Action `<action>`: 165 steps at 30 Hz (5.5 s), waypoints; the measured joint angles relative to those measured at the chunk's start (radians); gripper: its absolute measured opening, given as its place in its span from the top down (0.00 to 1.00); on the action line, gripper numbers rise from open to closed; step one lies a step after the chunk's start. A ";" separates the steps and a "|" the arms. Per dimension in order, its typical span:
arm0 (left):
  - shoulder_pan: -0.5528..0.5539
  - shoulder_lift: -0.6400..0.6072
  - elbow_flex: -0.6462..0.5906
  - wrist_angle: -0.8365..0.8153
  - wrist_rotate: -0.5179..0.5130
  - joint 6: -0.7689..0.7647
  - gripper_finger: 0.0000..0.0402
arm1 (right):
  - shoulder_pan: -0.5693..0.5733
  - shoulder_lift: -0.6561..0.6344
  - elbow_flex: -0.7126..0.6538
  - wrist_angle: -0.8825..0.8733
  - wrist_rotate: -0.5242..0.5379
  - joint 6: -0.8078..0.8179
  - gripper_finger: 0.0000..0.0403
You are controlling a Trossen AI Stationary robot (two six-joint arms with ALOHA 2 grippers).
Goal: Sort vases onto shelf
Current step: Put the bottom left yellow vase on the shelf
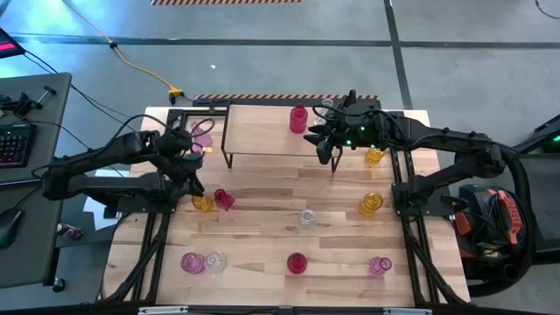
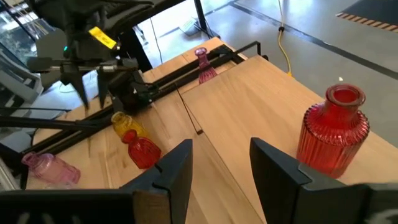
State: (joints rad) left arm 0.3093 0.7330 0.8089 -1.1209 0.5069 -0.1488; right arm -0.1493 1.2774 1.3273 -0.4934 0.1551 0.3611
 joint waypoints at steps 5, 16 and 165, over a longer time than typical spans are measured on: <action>-0.028 -0.010 0.000 -0.064 -0.100 -0.001 0.73 | 0.000 0.000 0.000 -0.005 0.000 -0.002 0.65; -0.038 -0.010 -0.008 -0.114 -0.211 -0.005 0.73 | 0.000 0.001 -0.001 -0.038 0.000 -0.002 0.65; 0.299 1.112 1.210 -0.116 -0.303 0.302 0.98 | 0.000 0.001 -0.001 -0.136 0.075 0.043 0.65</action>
State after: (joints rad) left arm 0.6086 1.8446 2.0186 -1.2366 0.2038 0.1531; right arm -0.1497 1.2781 1.3266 -0.6296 0.2298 0.4042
